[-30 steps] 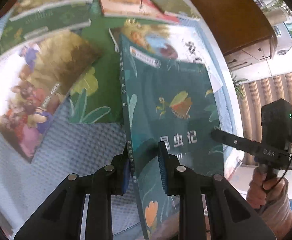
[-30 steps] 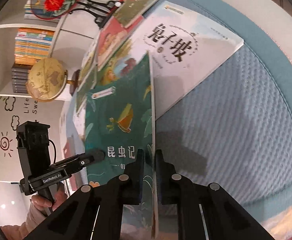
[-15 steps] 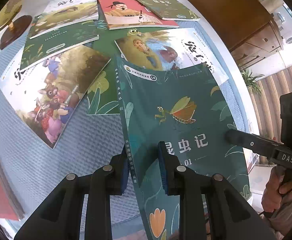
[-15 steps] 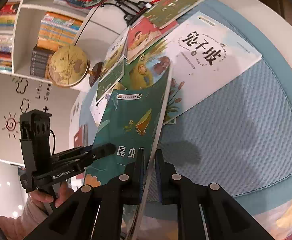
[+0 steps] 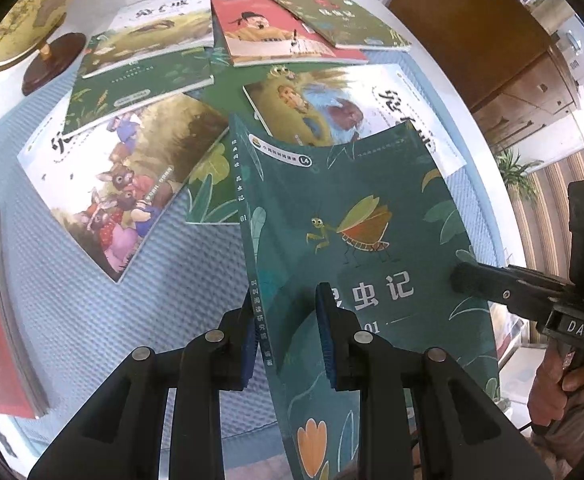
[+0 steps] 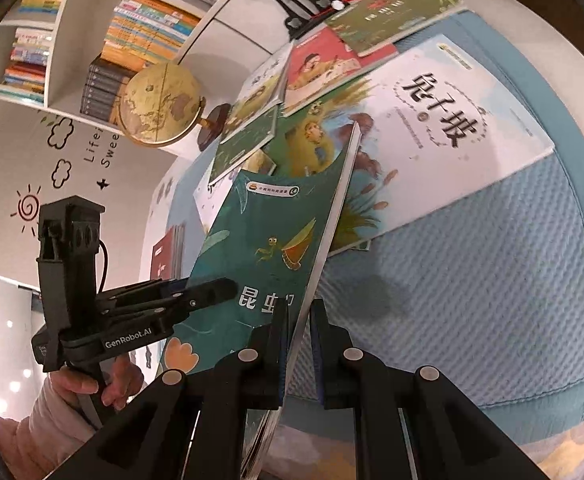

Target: Organize books

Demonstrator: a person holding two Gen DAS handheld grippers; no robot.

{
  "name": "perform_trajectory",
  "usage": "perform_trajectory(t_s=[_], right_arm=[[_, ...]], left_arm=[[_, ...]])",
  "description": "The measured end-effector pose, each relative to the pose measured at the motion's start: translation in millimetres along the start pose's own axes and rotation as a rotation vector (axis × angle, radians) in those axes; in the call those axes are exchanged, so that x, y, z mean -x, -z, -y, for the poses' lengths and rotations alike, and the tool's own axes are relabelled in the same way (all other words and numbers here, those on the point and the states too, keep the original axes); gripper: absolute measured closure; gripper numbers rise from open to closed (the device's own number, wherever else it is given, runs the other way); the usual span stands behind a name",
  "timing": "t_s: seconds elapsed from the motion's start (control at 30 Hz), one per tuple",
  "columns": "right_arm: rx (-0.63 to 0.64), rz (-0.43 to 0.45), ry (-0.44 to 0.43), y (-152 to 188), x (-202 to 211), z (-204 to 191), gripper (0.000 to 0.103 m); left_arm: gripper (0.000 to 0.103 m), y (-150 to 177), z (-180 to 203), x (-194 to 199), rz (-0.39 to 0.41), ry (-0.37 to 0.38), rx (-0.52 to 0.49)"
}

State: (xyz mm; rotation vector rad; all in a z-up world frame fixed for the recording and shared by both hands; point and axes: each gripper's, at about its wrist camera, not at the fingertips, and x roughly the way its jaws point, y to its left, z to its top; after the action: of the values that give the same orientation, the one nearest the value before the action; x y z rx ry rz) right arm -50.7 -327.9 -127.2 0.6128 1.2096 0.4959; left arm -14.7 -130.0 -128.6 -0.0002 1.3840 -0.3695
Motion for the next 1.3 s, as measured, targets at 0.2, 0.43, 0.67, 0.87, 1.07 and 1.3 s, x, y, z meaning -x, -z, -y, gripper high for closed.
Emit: perform_trajectory(t_s=[0.2, 0.43, 0.67, 0.87, 1.07, 1.3], right_arm=[[0.021, -0.006, -0.012, 0.4, -2.5, -9.2, 0.092], [0.035, 0.036, -0.007, 2.7, 0.2, -30.1, 0.092], [0.039, 0.074, 0.003, 6.3, -4.7, -64.3, 0.092], [0.065, 0.092, 0.007, 4.9, -15.1, -103.1, 0.092], [0.102, 0.084, 0.007, 3.5, -36.8, -144.6, 0.092], [0.150, 0.064, 0.000, 1.4, -70.1, -193.4, 0.091]], left_arm=[[0.081, -1.3, -6.9, 13.5, 0.031, 0.013, 0.011], [0.081, -0.1, -19.3, 28.6, 0.052, 0.030, -0.018], [0.081, 5.0, -43.7, 50.4, 0.079, 0.046, -0.038], [0.081, 10.2, -76.0, 72.4, 0.112, 0.053, -0.024], [0.081, 18.1, -119.0, 93.7, 0.145, 0.050, 0.010], [0.081, 29.5, -171.7, 112.4, 0.177, 0.049, 0.054]])
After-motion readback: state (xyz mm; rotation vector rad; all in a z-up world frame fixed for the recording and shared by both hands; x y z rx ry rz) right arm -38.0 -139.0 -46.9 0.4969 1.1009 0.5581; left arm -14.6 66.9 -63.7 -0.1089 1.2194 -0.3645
